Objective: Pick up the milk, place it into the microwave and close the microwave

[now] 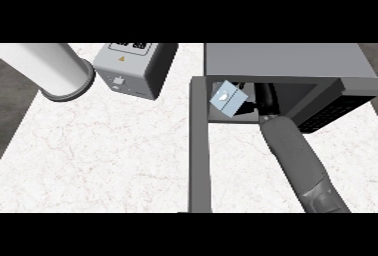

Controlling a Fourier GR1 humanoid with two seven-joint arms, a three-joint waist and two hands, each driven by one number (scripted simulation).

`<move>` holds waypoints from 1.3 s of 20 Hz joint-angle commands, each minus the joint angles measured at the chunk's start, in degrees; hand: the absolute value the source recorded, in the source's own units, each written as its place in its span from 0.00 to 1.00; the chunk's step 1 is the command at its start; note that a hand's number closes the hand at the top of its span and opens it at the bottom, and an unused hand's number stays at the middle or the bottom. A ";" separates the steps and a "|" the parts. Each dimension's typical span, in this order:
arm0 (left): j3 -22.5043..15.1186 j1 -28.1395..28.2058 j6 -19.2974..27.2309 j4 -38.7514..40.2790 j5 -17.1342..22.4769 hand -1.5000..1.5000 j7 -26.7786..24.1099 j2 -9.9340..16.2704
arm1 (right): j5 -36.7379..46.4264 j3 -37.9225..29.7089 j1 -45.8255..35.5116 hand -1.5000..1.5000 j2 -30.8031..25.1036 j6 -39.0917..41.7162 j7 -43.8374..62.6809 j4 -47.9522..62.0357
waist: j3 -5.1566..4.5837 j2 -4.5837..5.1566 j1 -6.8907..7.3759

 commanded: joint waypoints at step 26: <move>-4.52 -6.93 -1.04 5.23 -5.68 0.00 -1.03 1.07 | 10.24 -4.90 -20.25 1.00 -9.32 -26.79 -3.83 37.08 | -0.14 2.47 5.18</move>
